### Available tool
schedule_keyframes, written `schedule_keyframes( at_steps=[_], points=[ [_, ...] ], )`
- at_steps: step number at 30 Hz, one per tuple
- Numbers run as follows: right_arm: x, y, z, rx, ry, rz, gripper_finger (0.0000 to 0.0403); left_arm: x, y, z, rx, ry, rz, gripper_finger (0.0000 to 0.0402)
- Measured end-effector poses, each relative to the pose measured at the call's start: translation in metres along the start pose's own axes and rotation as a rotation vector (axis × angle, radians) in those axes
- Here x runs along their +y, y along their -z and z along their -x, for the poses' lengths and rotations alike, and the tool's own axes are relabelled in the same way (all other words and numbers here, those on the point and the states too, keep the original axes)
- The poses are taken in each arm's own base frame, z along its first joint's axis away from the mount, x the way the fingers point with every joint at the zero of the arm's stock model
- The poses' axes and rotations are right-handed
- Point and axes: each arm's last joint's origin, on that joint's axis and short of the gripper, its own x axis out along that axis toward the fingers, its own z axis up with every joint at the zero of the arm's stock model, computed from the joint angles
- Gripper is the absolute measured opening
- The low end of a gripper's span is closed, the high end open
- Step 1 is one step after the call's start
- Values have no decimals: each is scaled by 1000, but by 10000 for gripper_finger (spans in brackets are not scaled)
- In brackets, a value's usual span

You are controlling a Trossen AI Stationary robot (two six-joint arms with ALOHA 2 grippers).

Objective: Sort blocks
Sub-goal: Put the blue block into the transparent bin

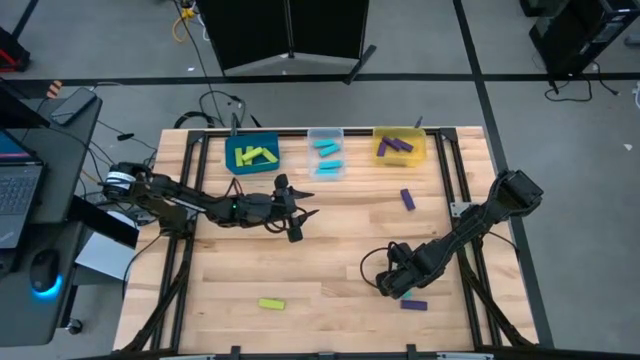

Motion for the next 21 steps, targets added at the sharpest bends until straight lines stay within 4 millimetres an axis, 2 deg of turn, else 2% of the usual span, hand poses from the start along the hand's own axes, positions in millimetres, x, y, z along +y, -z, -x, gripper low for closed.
schedule_keyframes(
  at_steps=[7, 13, 17, 21],
  points=[
    [2, 1, -9, 13, 38, 145, 119, 0, 1, 0, 9, 1, -3, 229],
    [2, -8, -1, -1, 13, 242, 117, 0, 11, 3, 48, 3, 3, 214],
    [2, -27, 14, -104, -21, 290, 117, 1, 16, 5, 40, 2, 7, 195],
    [2, -57, 30, -151, -51, 345, 117, 1, 16, 7, 10, 25, 17, 179]
  ],
)
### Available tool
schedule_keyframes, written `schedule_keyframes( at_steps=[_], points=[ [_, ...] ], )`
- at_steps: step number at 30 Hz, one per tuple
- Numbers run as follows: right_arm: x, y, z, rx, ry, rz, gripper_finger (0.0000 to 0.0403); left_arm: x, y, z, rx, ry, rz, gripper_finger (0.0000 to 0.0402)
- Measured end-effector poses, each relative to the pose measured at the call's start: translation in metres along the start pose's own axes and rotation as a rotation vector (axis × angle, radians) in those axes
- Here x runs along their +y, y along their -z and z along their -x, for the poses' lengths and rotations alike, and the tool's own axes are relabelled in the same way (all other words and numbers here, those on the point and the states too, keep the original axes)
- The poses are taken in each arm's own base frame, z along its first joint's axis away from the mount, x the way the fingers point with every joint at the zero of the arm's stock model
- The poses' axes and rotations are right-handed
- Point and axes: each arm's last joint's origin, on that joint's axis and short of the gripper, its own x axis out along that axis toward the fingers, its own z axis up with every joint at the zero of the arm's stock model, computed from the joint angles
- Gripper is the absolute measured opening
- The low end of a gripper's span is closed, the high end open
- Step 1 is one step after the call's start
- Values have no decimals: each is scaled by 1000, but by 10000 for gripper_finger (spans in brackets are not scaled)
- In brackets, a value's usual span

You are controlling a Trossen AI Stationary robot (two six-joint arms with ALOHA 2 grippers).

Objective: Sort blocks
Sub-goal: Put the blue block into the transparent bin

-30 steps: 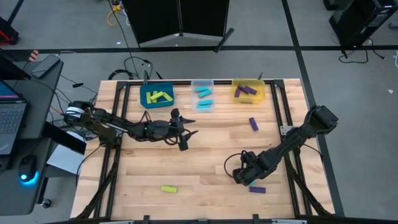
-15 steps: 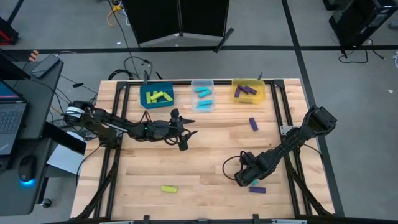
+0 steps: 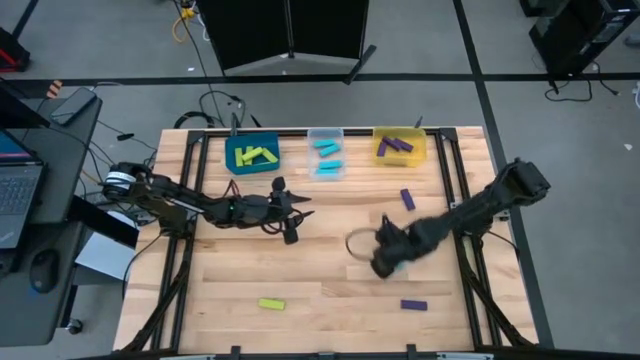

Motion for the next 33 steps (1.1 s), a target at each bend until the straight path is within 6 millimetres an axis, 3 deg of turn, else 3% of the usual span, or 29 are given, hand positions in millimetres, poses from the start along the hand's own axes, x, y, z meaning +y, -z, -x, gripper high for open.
schedule_keyframes(
  at_steps=[5, 9, 18, 22, 26, 33],
  points=[
    [-20, -54, 17, -114, -30, 67, 117, 1, -8, 6, -27, 52, 7, 162],
    [-35, -108, 36, -221, -15, 151, 117, 3, -14, 13, -38, 94, 11, 143],
    [-42, -240, 59, -369, 67, 414, 117, 2, -13, 15, -14, 169, 5, 78],
    [-40, -288, 52, -371, 81, 532, 117, 2, -12, 15, -4, 170, 5, 59],
    [-39, -323, 35, -336, 98, 596, 117, 1, -11, 15, 6, 180, 3, 49],
    [-45, -351, -3, -235, 107, 617, 117, 0, -9, 15, 29, 215, 19, 46]
  ],
)
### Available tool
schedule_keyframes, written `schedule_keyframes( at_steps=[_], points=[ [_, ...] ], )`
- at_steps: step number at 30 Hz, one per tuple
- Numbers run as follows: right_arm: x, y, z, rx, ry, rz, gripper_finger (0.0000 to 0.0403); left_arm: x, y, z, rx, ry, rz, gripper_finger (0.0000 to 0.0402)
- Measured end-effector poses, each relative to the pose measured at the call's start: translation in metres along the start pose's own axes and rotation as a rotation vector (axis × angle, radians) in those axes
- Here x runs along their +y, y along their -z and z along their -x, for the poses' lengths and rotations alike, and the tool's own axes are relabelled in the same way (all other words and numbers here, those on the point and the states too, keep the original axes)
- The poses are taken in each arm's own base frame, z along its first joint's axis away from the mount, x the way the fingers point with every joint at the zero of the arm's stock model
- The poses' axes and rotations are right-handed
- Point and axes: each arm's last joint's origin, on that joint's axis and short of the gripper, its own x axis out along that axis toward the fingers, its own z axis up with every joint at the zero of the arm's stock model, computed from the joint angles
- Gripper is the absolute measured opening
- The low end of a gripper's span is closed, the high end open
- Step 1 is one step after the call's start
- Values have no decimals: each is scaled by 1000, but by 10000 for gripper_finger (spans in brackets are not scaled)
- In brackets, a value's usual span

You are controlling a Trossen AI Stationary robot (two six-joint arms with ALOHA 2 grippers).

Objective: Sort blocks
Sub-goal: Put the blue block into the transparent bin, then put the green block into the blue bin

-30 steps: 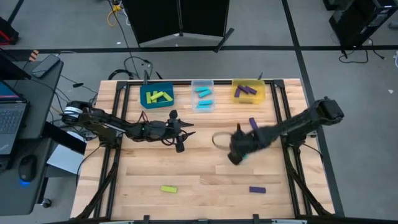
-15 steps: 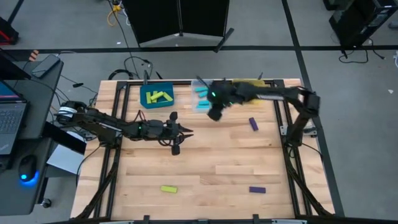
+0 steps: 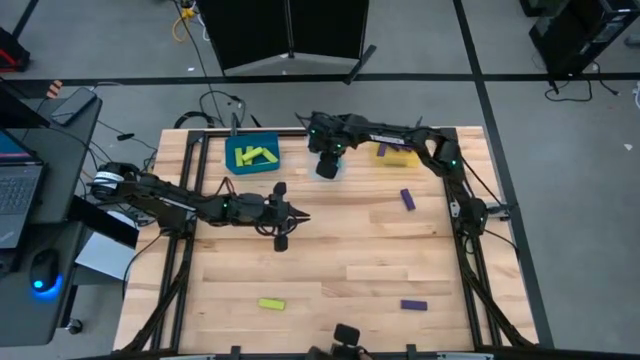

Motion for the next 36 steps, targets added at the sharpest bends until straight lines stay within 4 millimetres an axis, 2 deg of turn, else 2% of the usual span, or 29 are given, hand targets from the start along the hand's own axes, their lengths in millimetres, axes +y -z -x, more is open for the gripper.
schedule_keyframes(
  at_steps=[3, 18, 27, 32, 34, 36],
  points=[
    [-1, 1, -11, 21, -2, -3, 117, 0, 2, 0, 21, 9, 10, 46],
    [0, 2, -20, 23, -35, -15, 132, -2, 6, 0, 67, 51, 35, 46],
    [3, 1, -17, 17, -32, -7, 176, -3, 8, 0, 78, 73, 33, 46],
    [11, 0, -1, 8, -26, 13, 190, -3, 8, 0, 81, 73, 31, 46],
    [15, 0, 12, 3, -26, 24, 175, -2, 6, 3, 84, 74, 20, 44],
    [23, 0, 29, -10, -30, 43, 144, -2, 2, 7, 71, 78, 13, 38]
  ],
)
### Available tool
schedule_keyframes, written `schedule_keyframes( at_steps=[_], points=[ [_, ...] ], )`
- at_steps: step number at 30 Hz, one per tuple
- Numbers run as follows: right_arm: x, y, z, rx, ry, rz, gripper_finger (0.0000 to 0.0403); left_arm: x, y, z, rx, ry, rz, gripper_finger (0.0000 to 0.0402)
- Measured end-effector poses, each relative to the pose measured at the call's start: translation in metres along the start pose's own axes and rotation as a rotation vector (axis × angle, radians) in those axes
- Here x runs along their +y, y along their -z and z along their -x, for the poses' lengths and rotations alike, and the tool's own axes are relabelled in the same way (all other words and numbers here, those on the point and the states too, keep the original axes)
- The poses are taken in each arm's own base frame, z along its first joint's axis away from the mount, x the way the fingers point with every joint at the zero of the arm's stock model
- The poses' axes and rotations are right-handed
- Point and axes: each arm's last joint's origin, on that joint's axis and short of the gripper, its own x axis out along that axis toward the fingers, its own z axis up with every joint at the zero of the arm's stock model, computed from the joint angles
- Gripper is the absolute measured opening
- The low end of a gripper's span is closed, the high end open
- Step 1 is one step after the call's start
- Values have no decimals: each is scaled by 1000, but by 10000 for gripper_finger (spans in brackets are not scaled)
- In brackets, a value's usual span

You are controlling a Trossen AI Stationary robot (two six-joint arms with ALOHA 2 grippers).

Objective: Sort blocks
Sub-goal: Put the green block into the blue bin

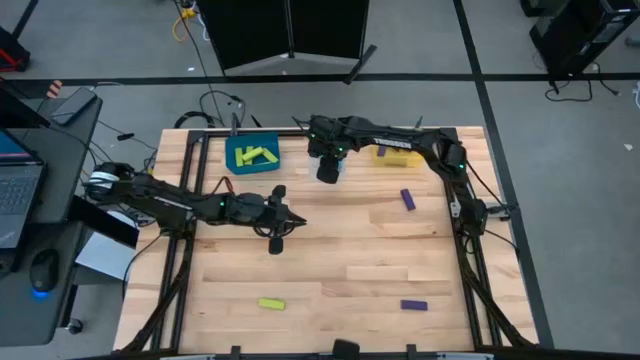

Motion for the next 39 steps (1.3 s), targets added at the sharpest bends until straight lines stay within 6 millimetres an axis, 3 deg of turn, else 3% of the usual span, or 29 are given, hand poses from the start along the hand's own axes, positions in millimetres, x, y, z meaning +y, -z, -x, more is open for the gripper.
schedule_keyframes(
  at_steps=[5, 7, 11, 15, 21, 25, 31, 39],
  points=[
    [30, -3, 46, -74, 20, 65, 38, 1, -12, 20, -14, 22, -26, 11],
    [43, -4, 58, -114, 24, 83, 12, 2, -15, 30, -2, 41, -32, 6],
    [70, -2, 66, -207, 6, 103, 19, 2, -19, 50, 28, 76, -27, 8],
    [94, 12, 52, -278, -23, 79, 8, -1, -16, 63, 84, 98, -10, 8],
    [129, 49, 37, -377, -70, -8, 13, -18, -12, 74, 272, 187, -27, 8],
    [153, 80, 41, -397, -55, -76, 7, -35, -11, 78, 398, 244, -9, 9],
    [186, 116, 61, -435, -26, -132, 16, -70, 2, 73, 552, 413, 124, 37],
    [210, 135, 77, -494, 1, -131, 10, -113, 22, 54, 636, 466, 188, 103]
  ],
)
